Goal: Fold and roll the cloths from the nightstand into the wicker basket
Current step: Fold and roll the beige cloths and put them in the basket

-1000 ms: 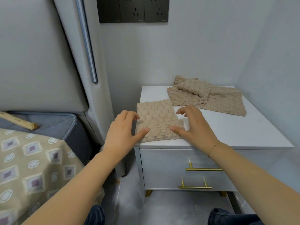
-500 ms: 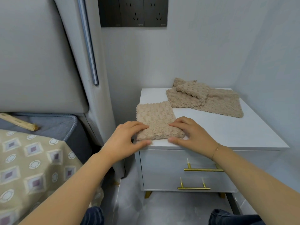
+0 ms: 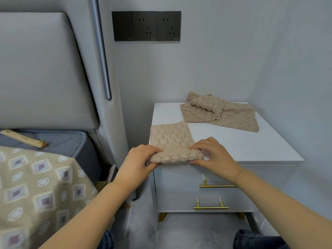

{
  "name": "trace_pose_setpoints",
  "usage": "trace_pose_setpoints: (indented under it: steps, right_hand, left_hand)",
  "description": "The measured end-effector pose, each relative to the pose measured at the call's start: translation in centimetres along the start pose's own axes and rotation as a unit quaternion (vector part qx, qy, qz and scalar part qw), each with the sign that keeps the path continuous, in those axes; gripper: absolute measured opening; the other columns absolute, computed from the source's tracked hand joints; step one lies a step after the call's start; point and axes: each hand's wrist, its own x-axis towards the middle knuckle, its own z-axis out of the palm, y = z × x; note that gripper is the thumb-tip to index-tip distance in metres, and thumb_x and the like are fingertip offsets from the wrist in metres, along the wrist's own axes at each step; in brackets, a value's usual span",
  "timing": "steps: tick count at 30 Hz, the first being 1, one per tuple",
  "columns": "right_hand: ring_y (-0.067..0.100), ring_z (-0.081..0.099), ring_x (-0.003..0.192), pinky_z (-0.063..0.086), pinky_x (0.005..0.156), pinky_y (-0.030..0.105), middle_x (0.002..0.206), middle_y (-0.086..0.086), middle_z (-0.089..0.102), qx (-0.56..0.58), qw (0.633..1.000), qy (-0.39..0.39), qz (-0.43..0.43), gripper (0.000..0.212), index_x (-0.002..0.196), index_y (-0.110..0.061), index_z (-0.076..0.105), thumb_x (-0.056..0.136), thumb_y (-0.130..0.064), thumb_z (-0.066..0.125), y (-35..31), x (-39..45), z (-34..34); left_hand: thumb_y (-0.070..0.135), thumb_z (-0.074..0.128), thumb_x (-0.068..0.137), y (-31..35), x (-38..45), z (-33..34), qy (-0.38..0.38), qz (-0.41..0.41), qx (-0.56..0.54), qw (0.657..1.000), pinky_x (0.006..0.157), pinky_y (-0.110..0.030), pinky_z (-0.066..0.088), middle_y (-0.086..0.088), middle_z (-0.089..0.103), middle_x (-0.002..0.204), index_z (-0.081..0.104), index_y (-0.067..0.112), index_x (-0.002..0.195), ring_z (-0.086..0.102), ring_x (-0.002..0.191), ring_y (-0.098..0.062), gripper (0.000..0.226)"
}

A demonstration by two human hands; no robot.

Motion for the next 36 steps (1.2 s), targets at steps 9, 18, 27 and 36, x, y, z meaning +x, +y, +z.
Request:
trace_pose_setpoints:
  steps: [9, 18, 27, 36]
  right_hand:
    - [0.009, 0.059, 0.073, 0.045, 0.066, 0.011, 0.086, 0.001, 0.070, 0.180, 0.970, 0.028, 0.160, 0.037, 0.095, -0.022, 0.062, 0.070, -0.043, 0.080, -0.5, 0.8, 0.1]
    - [0.005, 0.028, 0.045, 0.023, 0.046, 0.018, 0.051, -0.012, 0.028, 0.159, 0.964, 0.078, 0.197, 0.053, 0.057, -0.022, 0.030, 0.081, -0.041, 0.073, -1.5, 2.8, 0.7]
    - [0.016, 0.057, 0.070, 0.045, 0.065, 0.034, 0.070, -0.003, 0.056, 0.034, 0.967, 0.092, 0.234, 0.047, 0.098, -0.020, 0.050, 0.077, -0.059, 0.067, -1.3, 4.4, 1.7]
    - [0.006, 0.044, 0.091, 0.037, 0.083, 0.018, 0.094, -0.010, 0.059, -0.037, 0.989, 0.126, -0.065, 0.005, 0.090, -0.019, 0.068, 0.087, -0.023, 0.069, 0.2, 4.8, 1.8]
  left_hand:
    - [0.035, 0.079, 0.077, 0.5, 0.8, -0.8, -0.031, -0.195, -0.195, 0.961, 0.085, -0.029, 0.054, 0.007, 0.071, 0.095, 0.068, 0.024, 0.097, 0.066, 0.090, -0.011, 0.025]
    - [0.055, 0.069, 0.081, 0.0, 2.4, -0.3, -0.021, -0.295, -0.261, 0.919, 0.064, -0.029, 0.032, -0.003, 0.045, 0.068, 0.055, -0.007, 0.084, 0.040, 0.064, -0.014, 0.063]
    - [0.047, 0.073, 0.080, -0.5, 3.6, 0.3, 0.027, -0.305, -0.174, 0.936, 0.049, -0.015, 0.027, 0.000, 0.038, 0.064, 0.038, 0.014, 0.060, 0.033, 0.052, -0.010, 0.051]
    - [0.031, 0.073, 0.083, -0.6, 3.8, 0.0, 0.069, -0.122, -0.071, 0.988, 0.086, -0.017, 0.040, 0.011, 0.044, 0.110, 0.059, 0.027, 0.110, 0.050, 0.098, -0.007, 0.031]
